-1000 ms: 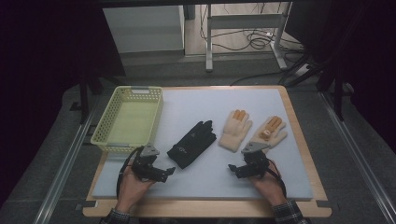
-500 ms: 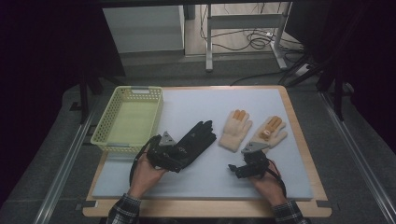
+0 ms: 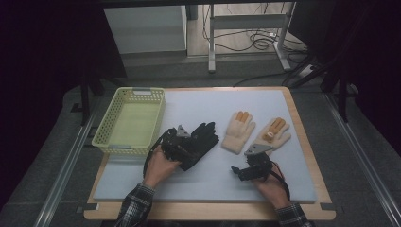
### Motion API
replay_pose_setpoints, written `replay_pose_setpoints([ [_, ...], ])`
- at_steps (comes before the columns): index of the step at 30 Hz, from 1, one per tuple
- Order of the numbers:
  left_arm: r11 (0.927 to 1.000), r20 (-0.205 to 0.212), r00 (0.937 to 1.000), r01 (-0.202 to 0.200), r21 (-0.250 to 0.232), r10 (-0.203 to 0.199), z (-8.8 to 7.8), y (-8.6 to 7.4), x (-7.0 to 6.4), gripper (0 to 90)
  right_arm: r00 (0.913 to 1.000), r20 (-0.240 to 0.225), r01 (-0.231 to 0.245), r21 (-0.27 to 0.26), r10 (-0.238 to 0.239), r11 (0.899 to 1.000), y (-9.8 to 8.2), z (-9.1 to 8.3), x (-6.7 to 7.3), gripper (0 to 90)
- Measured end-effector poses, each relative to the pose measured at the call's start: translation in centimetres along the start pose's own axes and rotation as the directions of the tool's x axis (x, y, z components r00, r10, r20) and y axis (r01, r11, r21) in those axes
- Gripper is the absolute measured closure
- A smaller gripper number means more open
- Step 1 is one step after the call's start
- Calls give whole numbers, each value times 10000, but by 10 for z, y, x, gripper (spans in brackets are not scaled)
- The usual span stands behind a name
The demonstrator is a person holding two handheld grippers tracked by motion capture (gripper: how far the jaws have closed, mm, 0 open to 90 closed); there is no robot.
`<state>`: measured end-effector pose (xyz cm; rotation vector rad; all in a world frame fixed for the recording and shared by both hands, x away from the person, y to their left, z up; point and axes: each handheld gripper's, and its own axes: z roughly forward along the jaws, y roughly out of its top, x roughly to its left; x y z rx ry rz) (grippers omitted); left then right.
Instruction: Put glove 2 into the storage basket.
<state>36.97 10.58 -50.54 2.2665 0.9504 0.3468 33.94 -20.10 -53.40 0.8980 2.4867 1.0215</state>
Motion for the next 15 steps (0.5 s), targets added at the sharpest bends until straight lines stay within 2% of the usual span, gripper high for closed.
replay_pose_setpoints([
  [5, 9995, 334, 9994, -132, 289, 123, 17, 10, -5, 0, 10000, 3, 6, -2, -6, 10000, 0, 0, 0, 133],
  [9, 9967, -194, 9994, -278, 763, 294, 30, 14, -7, 0, 10000, 1, 10, -4, -10, 10000, 0, 0, 0, 132],
  [11, 9956, -247, 9995, -175, 919, 199, 36, 14, -3, 0, 10000, 7, 10, -4, -10, 10000, 0, 0, 0, 132],
  [15, 9939, 200, 9997, 100, 1094, -122, 42, 11, 6, 0, 10000, 3, 5, -4, -5, 10000, 0, 0, 0, 132],
])
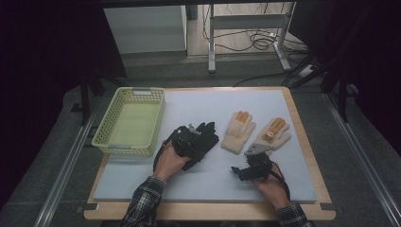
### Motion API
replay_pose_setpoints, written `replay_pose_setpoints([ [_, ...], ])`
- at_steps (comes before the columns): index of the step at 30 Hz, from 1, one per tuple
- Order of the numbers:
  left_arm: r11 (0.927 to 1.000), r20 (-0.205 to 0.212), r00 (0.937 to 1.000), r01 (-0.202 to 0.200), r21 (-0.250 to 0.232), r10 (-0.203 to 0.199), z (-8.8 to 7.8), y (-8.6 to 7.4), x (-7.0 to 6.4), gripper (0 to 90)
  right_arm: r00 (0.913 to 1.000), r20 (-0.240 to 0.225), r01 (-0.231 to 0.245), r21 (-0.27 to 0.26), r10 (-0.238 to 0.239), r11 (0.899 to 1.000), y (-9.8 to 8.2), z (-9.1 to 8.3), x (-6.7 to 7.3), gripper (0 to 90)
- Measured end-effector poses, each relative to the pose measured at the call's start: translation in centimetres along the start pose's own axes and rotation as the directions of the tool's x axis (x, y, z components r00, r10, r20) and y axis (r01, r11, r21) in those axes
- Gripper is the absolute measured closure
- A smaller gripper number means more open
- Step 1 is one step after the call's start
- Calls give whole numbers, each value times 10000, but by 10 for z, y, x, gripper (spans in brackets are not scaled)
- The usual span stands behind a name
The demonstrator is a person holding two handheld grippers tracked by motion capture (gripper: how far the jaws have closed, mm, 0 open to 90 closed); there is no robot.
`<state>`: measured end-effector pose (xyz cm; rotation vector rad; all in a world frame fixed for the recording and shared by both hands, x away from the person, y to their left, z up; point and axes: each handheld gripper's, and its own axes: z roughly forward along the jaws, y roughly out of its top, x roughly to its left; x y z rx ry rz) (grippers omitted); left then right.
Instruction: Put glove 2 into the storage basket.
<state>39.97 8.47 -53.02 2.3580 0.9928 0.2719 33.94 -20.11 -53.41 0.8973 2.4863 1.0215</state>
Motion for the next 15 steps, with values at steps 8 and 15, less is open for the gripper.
replay_pose_setpoints([
  [8, 9998, 68, 10000, -34, 195, 33, -1, -1, -6, 54, 10000, -1, 9, 7, -9, 10000, 0, 0, 0, 132],
  [15, 9998, 23, 9999, 126, 184, -127, -12, 0, -12, 477, 10000, 0, 13, 8, -13, 10000, 0, 0, 0, 132],
])
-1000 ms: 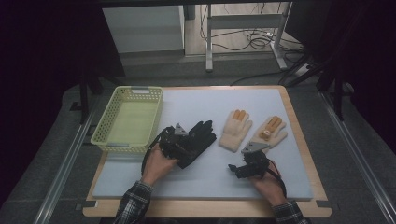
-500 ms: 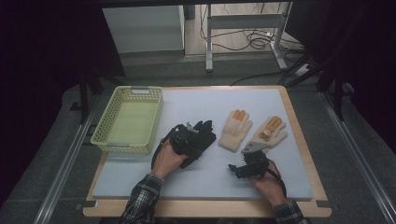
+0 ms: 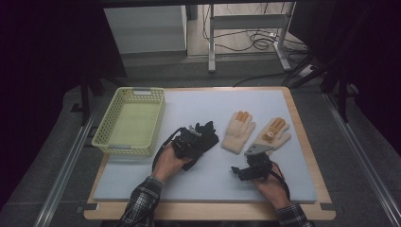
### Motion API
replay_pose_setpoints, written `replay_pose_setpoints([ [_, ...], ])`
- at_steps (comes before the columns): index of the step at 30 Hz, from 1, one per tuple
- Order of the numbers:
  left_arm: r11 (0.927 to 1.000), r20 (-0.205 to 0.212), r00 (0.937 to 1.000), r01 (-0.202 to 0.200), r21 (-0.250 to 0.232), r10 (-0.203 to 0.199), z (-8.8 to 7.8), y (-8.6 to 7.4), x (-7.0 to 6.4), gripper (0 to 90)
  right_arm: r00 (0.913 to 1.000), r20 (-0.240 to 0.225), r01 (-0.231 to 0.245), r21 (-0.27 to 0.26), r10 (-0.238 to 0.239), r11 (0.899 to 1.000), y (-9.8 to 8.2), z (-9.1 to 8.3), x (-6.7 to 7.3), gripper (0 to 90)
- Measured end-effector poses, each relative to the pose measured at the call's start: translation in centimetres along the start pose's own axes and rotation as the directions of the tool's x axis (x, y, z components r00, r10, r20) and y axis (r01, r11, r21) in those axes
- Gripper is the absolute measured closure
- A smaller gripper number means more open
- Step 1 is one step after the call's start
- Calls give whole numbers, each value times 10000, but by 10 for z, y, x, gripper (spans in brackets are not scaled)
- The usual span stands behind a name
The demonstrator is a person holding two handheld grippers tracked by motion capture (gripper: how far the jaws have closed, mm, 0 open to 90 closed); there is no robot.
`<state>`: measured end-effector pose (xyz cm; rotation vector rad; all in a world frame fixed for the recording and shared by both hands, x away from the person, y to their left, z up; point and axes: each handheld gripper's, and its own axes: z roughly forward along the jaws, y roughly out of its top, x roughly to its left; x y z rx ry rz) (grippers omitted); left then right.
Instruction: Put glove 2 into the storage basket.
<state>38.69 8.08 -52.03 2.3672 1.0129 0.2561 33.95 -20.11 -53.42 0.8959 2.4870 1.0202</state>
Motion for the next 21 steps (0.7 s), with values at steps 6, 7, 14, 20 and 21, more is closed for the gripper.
replay_pose_setpoints([
  [6, 9996, 213, 9994, 271, -107, -268, -3, -1, 5, 644, 10000, -1, 0, 0, 0, 10000, 0, 0, 0, 132],
  [7, 9996, 176, 9995, 269, -59, -268, -4, -1, 6, 647, 10000, -2, 0, -1, 0, 10000, 0, 0, 0, 132],
  [14, 9998, 6, 9998, 188, -121, -188, -16, 7, 3, 641, 10000, 2, -2, 1, 2, 10000, 0, 0, 0, 132],
  [20, 9987, -215, 9993, 292, -411, -301, -35, 18, 4, 635, 10000, 1, -4, 4, 4, 10000, 0, 0, 0, 132],
  [21, 9989, -238, 9994, 253, -394, -262, -40, 20, 5, 635, 10000, 2, -1, 3, 1, 10000, 0, 0, 0, 132],
])
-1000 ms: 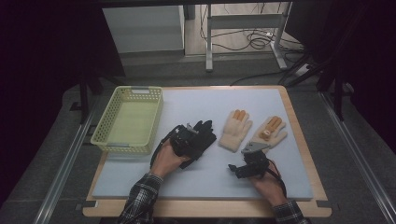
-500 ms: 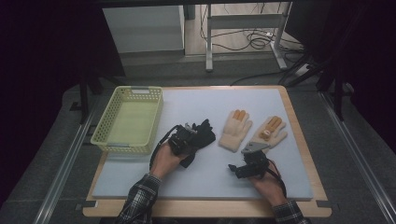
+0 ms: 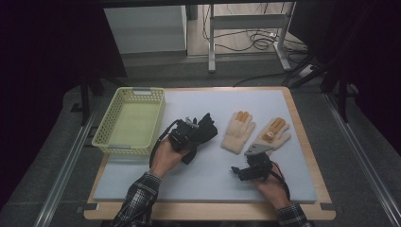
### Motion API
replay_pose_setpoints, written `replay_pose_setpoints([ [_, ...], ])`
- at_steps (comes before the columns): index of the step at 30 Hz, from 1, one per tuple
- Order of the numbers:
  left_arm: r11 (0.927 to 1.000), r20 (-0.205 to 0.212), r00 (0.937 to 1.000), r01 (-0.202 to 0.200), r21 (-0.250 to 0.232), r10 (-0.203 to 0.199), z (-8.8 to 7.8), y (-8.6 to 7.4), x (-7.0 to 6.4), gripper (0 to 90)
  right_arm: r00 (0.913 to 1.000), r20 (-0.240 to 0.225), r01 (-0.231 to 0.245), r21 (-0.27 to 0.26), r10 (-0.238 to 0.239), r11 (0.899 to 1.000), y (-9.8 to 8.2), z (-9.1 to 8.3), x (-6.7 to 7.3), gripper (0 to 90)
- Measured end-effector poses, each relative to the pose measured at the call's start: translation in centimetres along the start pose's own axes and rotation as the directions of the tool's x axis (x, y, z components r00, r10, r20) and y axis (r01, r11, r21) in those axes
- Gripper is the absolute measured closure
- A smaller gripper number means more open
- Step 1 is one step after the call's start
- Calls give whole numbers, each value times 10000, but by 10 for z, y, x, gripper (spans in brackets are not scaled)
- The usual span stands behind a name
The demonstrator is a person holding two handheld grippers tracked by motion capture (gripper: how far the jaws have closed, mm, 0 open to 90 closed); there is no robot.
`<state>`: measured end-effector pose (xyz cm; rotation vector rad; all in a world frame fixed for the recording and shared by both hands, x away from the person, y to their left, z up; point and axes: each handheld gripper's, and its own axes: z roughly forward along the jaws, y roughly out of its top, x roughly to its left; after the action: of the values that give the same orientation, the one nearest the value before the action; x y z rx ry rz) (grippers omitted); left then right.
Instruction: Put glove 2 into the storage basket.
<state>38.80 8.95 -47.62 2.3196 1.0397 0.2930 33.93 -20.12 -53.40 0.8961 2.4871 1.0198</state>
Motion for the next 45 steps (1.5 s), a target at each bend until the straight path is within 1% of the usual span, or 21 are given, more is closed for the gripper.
replay_pose_setpoints([
  [3, 10000, -56, 10000, 75, -63, -76, -9, 4, 2, 633, 10000, 1, 1, -5, -1, 10000, 0, 0, 0, 132],
  [5, 9998, -179, 9998, 114, -144, -116, -15, 6, 4, 632, 10000, -1, -1, -5, 1, 10000, 0, 0, 0, 132],
  [7, 9998, -407, 9992, -18, -185, 11, -21, 8, 6, 627, 10000, 1, 2, -7, -2, 10000, 0, 0, 0, 132],
  [9, 9995, -603, 9982, 27, -313, -46, -26, 10, 9, 622, 10000, 1, -3, -4, 3, 10000, 0, 0, 0, 132],
  [11, 9991, -550, 9983, 180, -390, -201, -31, 11, 14, 622, 10000, 6, 19, -12, -19, 10000, 0, 0, 0, 132],
  [19, 9977, -618, 9968, 467, -488, -497, -47, 13, 30, 623, 10000, 2, 13, -15, -13, 10000, 0, 0, 0, 132],
  [26, 9950, -846, 9929, 779, -632, -831, -65, 16, 45, 623, 10000, 4, 3, -35, -3, 10000, 0, 0, 0, 132],
  [29, 9939, -1043, 9902, 862, -687, -931, -72, 15, 52, 623, 10000, 6, 9, -32, -9, 10000, 0, 0, 0, 132],
  [32, 9923, -1193, 9869, 1006, -726, -1088, -78, 13, 60, 622, 10000, 6, -4, -37, 4, 10000, 0, 0, 0, 132],
  [36, 9894, -1491, 9799, 1217, -788, -1324, -86, 9, 72, 620, 10000, 4, -8, -37, 8, 10000, 0, 0, 0, 132],
  [39, 9849, -1631, 9733, 1487, -891, -1617, -92, 5, 82, 620, 10000, 4, -10, -37, 10, 10000, 0, 0, 0, 132],
  [41, 9812, -1759, 9673, 1681, -945, -1827, -96, 2, 90, 619, 10000, 6, -10, -35, 10, 10000, 0, 0, 0, 132],
  [42, 9804, -1796, 9657, 1723, -957, -1873, -97, 1, 92, 619, 10000, 5, -7, -36, 7, 10000, 0, 0, 0, 132],
  [45, 9756, -1995, 9567, 1949, -1012, -2118, -101, -4, 103, 617, 10000, 5, -9, -36, 9, 10000, 0, 0, 0, 132],
])
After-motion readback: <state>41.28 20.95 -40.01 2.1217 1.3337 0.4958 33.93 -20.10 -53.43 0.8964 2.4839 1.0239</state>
